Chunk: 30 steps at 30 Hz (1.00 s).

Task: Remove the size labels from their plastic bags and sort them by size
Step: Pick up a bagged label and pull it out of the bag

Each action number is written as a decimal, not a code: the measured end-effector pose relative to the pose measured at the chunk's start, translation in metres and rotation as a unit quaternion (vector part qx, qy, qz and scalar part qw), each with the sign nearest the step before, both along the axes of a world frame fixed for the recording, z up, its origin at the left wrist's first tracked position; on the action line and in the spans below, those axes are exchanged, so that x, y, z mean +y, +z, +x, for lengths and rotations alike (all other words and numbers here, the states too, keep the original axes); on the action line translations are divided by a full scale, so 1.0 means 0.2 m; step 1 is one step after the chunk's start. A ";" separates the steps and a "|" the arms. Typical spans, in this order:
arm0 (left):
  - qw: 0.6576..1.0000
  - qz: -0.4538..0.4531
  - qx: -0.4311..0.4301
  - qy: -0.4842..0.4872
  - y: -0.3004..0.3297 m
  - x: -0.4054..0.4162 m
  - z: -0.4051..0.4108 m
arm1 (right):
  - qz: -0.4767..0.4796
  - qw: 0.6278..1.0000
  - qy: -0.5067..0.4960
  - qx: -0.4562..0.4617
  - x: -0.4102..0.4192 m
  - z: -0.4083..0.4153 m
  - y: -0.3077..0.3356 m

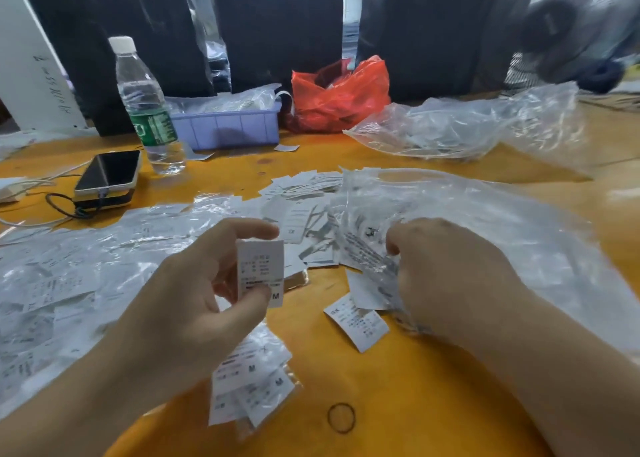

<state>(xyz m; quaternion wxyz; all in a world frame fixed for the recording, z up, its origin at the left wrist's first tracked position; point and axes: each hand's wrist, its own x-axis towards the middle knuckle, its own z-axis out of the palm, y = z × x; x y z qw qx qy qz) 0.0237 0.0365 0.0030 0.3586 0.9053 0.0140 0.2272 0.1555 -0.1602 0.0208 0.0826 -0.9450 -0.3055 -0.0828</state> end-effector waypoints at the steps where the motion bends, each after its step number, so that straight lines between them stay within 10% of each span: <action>1: 1.000 0.004 0.002 0.003 -0.01 0.00 0.00 | -0.020 1.000 -0.003 0.017 0.00 0.01 -0.01; 30: 0.999 0.044 -0.007 -0.002 -0.02 -0.01 0.03 | 0.001 1.000 -0.001 -0.009 0.02 0.00 -0.02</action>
